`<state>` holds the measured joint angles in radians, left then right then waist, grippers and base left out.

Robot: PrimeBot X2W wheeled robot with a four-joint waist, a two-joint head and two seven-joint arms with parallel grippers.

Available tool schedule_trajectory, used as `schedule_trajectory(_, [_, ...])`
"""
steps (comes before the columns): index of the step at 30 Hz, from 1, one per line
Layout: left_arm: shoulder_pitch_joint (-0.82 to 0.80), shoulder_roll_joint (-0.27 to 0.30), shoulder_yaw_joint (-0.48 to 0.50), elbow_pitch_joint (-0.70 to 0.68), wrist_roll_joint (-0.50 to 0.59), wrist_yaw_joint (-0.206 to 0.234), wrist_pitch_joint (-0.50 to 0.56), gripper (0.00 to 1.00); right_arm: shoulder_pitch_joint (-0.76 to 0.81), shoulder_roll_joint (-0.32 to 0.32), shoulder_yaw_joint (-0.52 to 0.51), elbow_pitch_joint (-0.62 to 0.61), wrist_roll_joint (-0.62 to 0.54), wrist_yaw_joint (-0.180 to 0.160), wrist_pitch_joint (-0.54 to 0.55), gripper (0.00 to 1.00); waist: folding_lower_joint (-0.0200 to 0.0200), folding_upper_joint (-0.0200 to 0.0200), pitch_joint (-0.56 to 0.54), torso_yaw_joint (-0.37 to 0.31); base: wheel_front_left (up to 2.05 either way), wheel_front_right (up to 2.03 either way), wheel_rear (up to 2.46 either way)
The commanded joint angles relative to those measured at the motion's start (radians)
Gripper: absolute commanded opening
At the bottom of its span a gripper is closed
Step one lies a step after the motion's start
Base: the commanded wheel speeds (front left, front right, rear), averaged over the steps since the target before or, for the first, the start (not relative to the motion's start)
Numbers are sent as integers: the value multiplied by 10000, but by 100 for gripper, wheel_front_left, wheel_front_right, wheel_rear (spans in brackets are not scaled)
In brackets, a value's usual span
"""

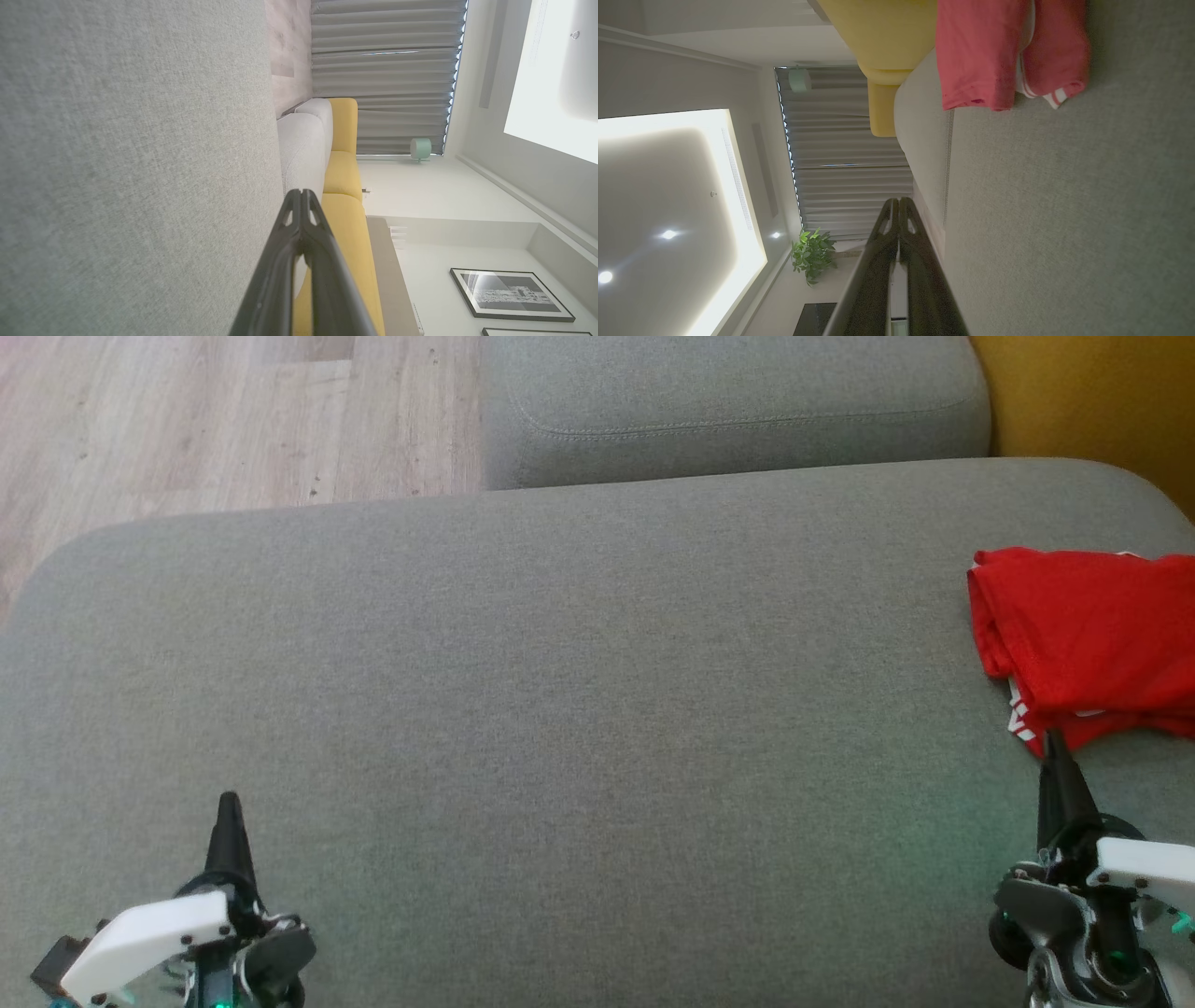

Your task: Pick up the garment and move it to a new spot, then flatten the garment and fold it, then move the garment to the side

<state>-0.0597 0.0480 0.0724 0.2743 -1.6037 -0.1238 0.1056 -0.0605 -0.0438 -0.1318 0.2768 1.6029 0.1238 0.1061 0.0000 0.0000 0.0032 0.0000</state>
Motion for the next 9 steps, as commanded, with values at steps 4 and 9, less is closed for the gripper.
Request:
schedule_trajectory(4, [-483, 45, 392, -289, -67, -69, 59, 0, -472, -84, 198, -321, 71, 69, 56, 0, 0, 0, -1, 0, 0, 0, 0])
schedule_trajectory(9, [-483, 44, 393, -289, -66, -69, 60, 0, -472, -84, 198, -321, 70, 69, 57, 0, 0, 0, -1, 0, 0, 0, 0])
